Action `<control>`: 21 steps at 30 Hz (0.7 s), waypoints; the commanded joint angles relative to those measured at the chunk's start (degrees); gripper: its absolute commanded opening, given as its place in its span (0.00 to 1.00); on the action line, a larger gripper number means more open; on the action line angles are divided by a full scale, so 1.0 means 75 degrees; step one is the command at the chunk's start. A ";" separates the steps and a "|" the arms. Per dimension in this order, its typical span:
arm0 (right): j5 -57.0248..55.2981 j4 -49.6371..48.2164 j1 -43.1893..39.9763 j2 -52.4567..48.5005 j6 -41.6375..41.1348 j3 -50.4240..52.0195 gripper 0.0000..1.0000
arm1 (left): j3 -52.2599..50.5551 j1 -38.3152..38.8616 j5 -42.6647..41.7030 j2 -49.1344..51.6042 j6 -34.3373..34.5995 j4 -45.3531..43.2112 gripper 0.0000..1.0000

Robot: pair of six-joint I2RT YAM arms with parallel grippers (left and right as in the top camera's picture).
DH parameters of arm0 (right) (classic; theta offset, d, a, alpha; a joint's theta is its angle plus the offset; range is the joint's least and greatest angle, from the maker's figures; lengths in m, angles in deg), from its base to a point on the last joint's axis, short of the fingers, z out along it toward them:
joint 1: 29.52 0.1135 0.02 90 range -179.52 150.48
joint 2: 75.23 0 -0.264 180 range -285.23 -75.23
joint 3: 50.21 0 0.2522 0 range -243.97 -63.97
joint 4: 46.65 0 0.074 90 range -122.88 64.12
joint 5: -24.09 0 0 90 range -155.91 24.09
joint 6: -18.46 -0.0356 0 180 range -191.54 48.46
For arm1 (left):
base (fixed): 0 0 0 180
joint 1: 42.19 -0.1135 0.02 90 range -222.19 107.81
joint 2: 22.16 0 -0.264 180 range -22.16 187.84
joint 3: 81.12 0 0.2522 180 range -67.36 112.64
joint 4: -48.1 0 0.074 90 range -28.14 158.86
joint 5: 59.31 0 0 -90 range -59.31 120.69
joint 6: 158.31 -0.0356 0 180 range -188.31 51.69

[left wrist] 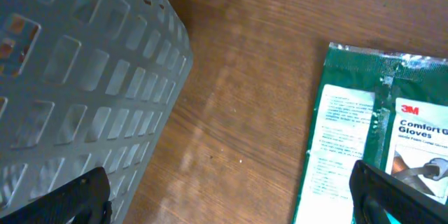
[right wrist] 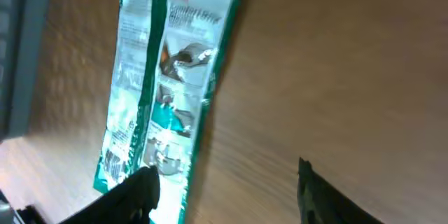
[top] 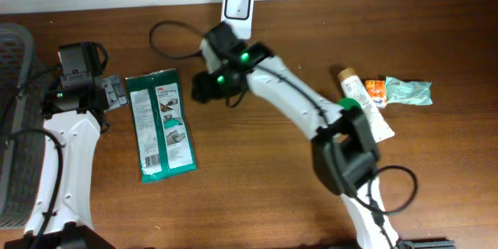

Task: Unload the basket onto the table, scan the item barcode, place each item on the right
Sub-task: 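Reach the right gripper to the green gloves bag and grasp it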

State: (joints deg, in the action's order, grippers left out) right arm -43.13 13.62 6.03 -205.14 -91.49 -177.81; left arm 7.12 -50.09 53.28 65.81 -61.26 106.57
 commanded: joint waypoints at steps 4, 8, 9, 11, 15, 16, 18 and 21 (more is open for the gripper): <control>0.0076 -0.0609 0.0571 -0.0903 -0.0953 -0.0064 0.58 | 0.0061 -0.0026 0.0105 -0.0032 -0.0067 -0.0012 0.99; 0.0044 -0.0921 0.0883 -0.1241 -0.0950 -0.0064 0.64 | 0.0061 -0.0026 0.0105 -0.0032 -0.0067 -0.0012 0.99; -0.0017 -0.0930 0.0944 -0.1311 -0.0953 -0.0064 0.64 | 0.0061 -0.0026 0.0105 -0.0032 -0.0070 -0.0012 0.99; -0.0157 -0.0970 0.1064 -0.1443 -0.0953 -0.0064 0.64 | 0.0061 -0.0026 0.0105 -0.0032 -0.0067 -0.0012 0.99; -0.0903 -0.1035 0.1306 -0.1507 -0.0947 -0.0064 0.64 | 0.0061 -0.0026 0.0105 -0.0032 -0.0067 -0.0015 0.99; -0.1198 -0.1037 0.1376 -0.1507 -0.0871 -0.0064 0.64 | 0.0061 -0.0026 0.0105 -0.0032 -0.0067 -0.0012 0.99; -0.1853 -0.1102 0.1547 -0.1507 -0.0513 -0.0064 0.64 | 0.0061 -0.0023 0.0105 -0.0032 -0.0070 -0.0012 0.99; -0.2337 -0.1472 0.1760 -0.1507 0.0251 -0.0064 0.59 | 0.0061 -0.0020 0.0105 -0.0032 -0.0067 -0.0012 0.99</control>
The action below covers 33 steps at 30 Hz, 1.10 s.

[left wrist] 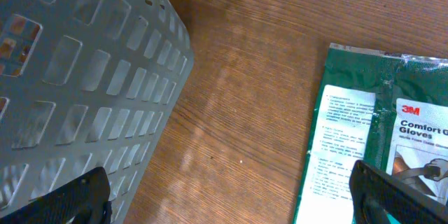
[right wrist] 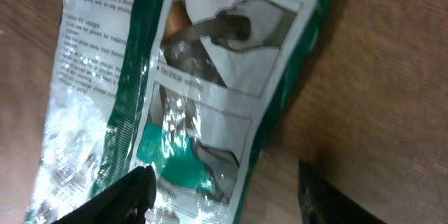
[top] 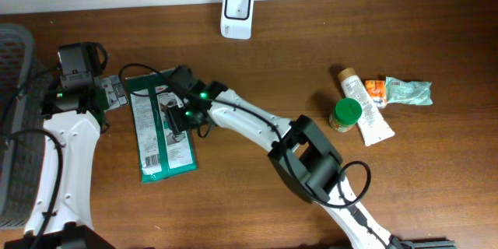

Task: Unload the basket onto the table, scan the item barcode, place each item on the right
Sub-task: 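Reach the right gripper to the green gloves bag and grasp it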

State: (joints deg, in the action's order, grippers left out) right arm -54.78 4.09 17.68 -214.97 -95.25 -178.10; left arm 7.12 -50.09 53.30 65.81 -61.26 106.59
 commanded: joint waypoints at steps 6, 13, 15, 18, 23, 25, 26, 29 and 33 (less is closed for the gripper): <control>-0.0775 -0.0956 0.0245 -0.0187 0.1513 -0.0029 0.28 | 0.0061 -0.0020 0.0102 -0.0032 -0.0067 -0.0015 0.99; -0.0522 -0.1271 0.0329 -0.0291 0.1507 -0.0026 0.15 | 0.0061 -0.0020 0.0102 -0.0032 -0.0070 -0.0015 0.99; -0.0525 -0.1160 0.0361 -0.0530 0.1504 -0.0026 0.15 | 0.0061 -0.0020 0.0102 -0.0032 -0.0067 -0.0015 1.00; -0.0851 -0.0586 0.0297 -0.0539 0.1498 -0.0026 0.14 | 0.0061 -0.0020 0.0102 -0.0032 -0.0067 -0.0015 0.99; -0.1329 0.0431 -0.0114 -0.0490 0.1241 -0.0044 0.14 | 0.0061 -0.0020 0.0102 -0.0032 -0.0067 -0.0015 0.99; -0.1326 0.0758 -0.0356 -0.0458 0.1241 -0.0079 0.14 | 0.0061 -0.0020 0.0102 -0.0032 -0.0067 -0.0015 0.99; -0.1323 0.0994 -0.0490 -0.0443 0.1241 -0.0122 0.14 | 0.0061 -0.0020 0.0102 -0.0029 -0.0067 -0.0015 0.99; -0.1317 0.1920 -0.0924 -0.0431 0.1244 -0.0379 0.14 | 0.0061 -0.0020 0.0102 -0.0032 -0.0067 -0.0015 0.99; -0.1253 0.2428 -0.1227 -0.0393 0.1338 -0.0428 0.15 | 0.0061 -0.0020 0.0102 -0.0032 -0.0067 -0.0015 0.99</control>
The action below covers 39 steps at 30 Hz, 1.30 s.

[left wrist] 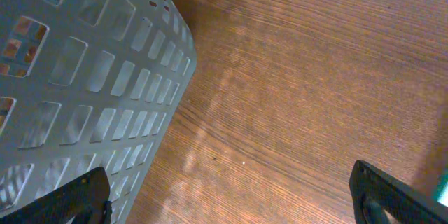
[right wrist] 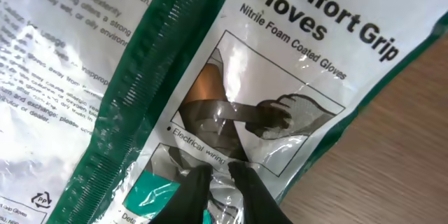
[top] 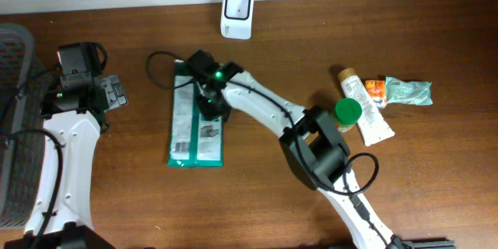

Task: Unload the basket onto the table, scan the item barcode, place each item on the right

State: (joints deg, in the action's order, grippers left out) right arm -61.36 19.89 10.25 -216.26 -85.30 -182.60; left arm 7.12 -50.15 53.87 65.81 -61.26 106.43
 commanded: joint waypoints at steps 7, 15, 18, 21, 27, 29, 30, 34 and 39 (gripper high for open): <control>0.0801 0.0615 -0.0420 0.1017 0.1067 0.0172 0.22 | 0.0061 -0.0012 0.0026 -0.0032 -0.0067 0.0006 0.99; 0.3363 0.1125 -0.1381 0.1513 -0.0172 0.0918 0.32 | 0.0061 -0.0012 0.0026 -0.0032 -0.0067 0.0006 0.99; 0.3509 0.0600 -0.1434 0.1513 -0.0248 0.1818 0.32 | 0.0061 -0.0012 0.0026 -0.0032 -0.0067 0.0006 0.99; 0.3518 -0.0023 -0.1463 0.1513 -0.0935 0.2524 0.32 | 0.0061 -0.0012 0.0090 -0.0032 -0.0070 -0.0020 0.99; 0.4001 -0.1169 -0.1495 0.1513 -0.1262 0.3445 0.32 | 0.0061 -0.0012 0.0082 -0.0032 -0.0070 0.0009 0.99; 0.4013 -0.1227 -0.1507 0.1513 -0.1227 0.3445 0.34 | 0.0061 -0.0012 -0.0134 -0.0032 -0.0055 -0.0012 0.99; 0.4086 -0.1288 -0.1507 0.1513 -0.1192 0.3445 0.35 | 0.0061 -0.0012 -0.0539 -0.0032 -0.0055 -0.0006 0.99; 0.4109 -0.1309 -0.1507 0.1513 -0.0912 0.3445 0.40 | 0.0061 -0.0012 -0.3978 -0.0032 -0.0038 -0.0003 0.99; 0.4109 -0.1419 -0.1507 0.1513 -0.0860 0.3445 0.42 | 0.0006 0.0000 -0.5217 0.0090 -0.0035 -0.0061 0.14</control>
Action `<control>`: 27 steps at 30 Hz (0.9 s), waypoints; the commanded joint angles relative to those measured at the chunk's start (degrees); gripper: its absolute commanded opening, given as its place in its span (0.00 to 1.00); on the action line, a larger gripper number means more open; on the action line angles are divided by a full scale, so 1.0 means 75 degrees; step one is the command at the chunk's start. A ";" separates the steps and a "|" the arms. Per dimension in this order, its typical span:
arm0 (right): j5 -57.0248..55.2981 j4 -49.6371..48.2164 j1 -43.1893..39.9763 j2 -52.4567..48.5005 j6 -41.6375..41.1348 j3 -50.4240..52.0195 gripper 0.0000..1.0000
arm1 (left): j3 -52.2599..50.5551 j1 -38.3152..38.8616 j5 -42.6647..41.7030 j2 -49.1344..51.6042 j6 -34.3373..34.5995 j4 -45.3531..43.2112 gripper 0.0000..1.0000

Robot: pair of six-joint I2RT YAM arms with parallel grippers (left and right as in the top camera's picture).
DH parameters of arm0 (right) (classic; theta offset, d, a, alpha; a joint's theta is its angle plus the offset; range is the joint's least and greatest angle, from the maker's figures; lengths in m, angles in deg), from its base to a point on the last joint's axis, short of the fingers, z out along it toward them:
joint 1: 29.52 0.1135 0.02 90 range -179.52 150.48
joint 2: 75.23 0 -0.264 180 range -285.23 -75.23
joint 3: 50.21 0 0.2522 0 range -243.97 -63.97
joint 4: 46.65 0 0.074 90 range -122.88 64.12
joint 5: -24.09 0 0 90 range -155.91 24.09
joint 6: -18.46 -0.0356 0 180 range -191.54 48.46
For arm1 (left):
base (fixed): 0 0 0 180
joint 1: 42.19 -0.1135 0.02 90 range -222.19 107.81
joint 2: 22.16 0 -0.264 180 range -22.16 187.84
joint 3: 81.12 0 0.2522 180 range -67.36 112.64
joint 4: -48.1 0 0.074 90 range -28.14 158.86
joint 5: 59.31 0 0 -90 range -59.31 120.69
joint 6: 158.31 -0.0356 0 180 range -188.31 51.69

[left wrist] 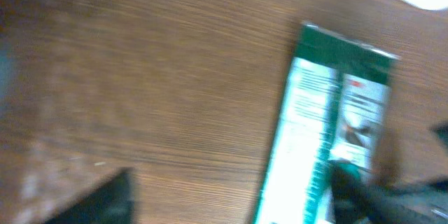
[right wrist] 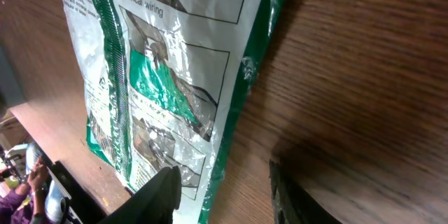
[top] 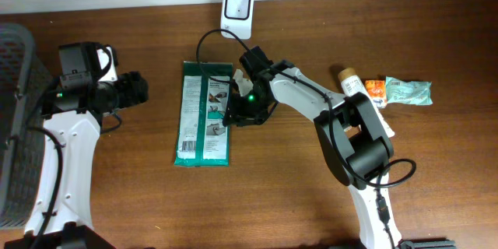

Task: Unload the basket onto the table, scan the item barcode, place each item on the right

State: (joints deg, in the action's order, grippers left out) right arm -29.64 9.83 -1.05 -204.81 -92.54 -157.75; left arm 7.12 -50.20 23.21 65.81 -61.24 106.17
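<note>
The green and white glove package (top: pixel 204 113) lies flat on the wooden table, below the white scanner (top: pixel 236 4) at the back edge. My right gripper (top: pixel 237 109) is low at the package's right edge. In the right wrist view it (right wrist: pixel 220 196) is open, one finger over the package (right wrist: pixel 161 77) and the other over bare wood. My left gripper (top: pixel 134 91) points right toward the package from some distance. Its view is blurred, with the gripper (left wrist: pixel 231 196) open and the package (left wrist: pixel 329 140) ahead of it.
A grey perforated basket (top: pixel 15 124) stands at the left edge. A tube (top: pixel 354 87) and an orange and teal packet (top: pixel 401 91) lie at the right. A black cable (top: pixel 208 40) loops from the scanner to the right arm.
My right gripper, whose fingers were close together on the package, is now open at its right edge. The package lies slightly further right. My left wrist has turned from the basket toward the package.
The package first lay near my left arm while my right gripper was open beside the scanner. Then the right gripper was open over the package. Later the package lay below the scanner with the fingers together on it. Now it is let go.
</note>
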 commanded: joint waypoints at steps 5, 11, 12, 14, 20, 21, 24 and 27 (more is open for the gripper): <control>-0.0119 -0.0224 0.0000 -0.0015 0.0073 0.0131 0.43 | -0.0315 0.0335 -0.1151 0.0909 -0.0047 -0.0385 0.00; -0.0119 -0.0245 0.0000 -0.0015 0.0073 0.0131 0.43 | -0.0376 0.0912 -0.2460 0.2238 -0.0787 -0.1230 0.00; -0.0119 -0.0245 0.0003 -0.0015 0.0073 0.0131 0.43 | -0.0376 0.0965 -0.2463 0.2425 -0.0886 -0.1265 0.00; -0.0119 -0.0262 0.0009 -0.0015 0.0073 0.0131 0.44 | -0.0376 0.1058 -0.2463 0.2821 -0.0901 -0.1279 0.00; -0.0119 -0.0271 0.0009 -0.0015 0.0032 0.0131 0.44 | -0.0376 0.1259 -0.2678 0.3494 -0.1445 -0.1291 0.00; -0.0119 -0.0251 0.0006 -0.0015 -0.0125 0.0131 0.44 | -0.0376 0.1259 -0.2591 0.3567 -0.1440 -0.1306 0.00; -0.0119 -0.0239 0.0009 -0.0015 -0.0385 0.0131 0.44 | -0.0382 0.1244 -0.1565 0.3809 -0.0761 -0.1294 0.00; -0.0157 -0.0248 0.0026 -0.0017 -0.0685 0.0134 0.44 | -0.0481 0.1247 -0.0994 0.3928 -0.0105 -0.1276 0.00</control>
State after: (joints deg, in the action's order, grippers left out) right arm -29.58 7.74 -1.03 -204.81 -94.94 -157.64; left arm 4.84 -40.67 7.84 93.11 -67.44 96.45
